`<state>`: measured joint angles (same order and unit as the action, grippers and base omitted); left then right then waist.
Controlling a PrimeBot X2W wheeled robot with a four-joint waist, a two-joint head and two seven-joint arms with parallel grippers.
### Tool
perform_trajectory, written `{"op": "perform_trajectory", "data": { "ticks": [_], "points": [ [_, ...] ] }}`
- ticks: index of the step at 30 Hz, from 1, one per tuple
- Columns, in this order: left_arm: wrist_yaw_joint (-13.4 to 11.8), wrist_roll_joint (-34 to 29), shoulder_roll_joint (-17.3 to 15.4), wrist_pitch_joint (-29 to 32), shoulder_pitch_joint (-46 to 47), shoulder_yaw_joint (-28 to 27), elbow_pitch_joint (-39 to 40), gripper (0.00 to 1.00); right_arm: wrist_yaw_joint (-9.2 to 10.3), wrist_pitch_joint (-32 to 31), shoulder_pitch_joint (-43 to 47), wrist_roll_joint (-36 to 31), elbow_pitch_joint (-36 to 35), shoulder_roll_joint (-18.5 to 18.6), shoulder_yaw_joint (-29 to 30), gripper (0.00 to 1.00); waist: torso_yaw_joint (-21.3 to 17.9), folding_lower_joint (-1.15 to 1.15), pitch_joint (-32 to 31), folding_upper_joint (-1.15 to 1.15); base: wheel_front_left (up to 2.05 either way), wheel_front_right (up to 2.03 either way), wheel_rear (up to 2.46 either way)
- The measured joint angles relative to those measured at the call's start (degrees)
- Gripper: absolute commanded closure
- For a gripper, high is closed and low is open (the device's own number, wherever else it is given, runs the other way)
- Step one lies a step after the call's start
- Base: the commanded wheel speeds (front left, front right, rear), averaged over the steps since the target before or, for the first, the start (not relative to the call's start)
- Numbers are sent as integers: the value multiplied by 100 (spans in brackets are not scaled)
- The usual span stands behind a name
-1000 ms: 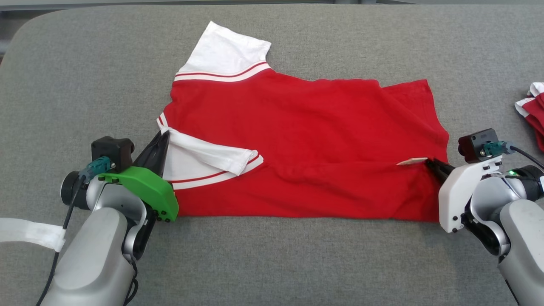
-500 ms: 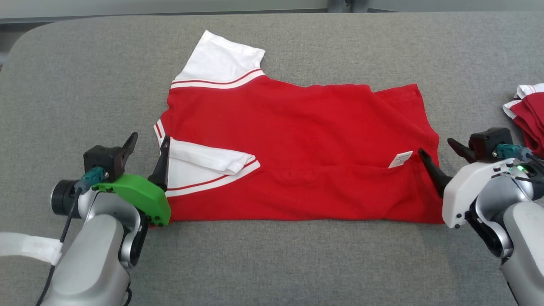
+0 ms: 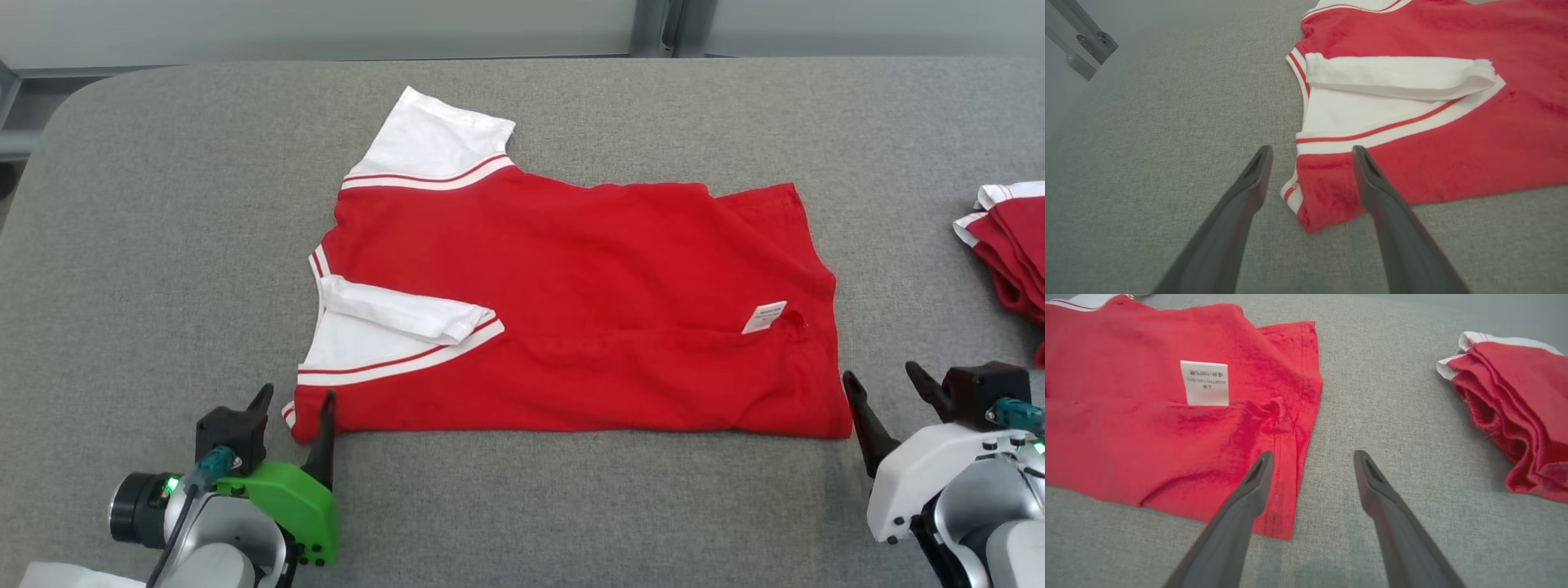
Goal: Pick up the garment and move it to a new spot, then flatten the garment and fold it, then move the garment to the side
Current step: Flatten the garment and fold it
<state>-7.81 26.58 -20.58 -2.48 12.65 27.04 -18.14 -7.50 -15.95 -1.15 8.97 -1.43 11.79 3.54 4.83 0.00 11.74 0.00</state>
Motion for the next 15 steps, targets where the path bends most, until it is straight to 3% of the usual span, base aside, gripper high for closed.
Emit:
{"op": "perform_trajectory", "data": {
  "ticks": [7,15],
  "points": [
    [-190,-102,-91,156,-207,93,208,0,0,124,157,-211,276,-379,-35,0,-41,0,-6,0,0,0,0],
    [-216,-110,-109,375,-231,223,214,0,0,14,28,-272,541,-486,-57,0,-24,0,-5,0,0,0,0]
  ]
}}
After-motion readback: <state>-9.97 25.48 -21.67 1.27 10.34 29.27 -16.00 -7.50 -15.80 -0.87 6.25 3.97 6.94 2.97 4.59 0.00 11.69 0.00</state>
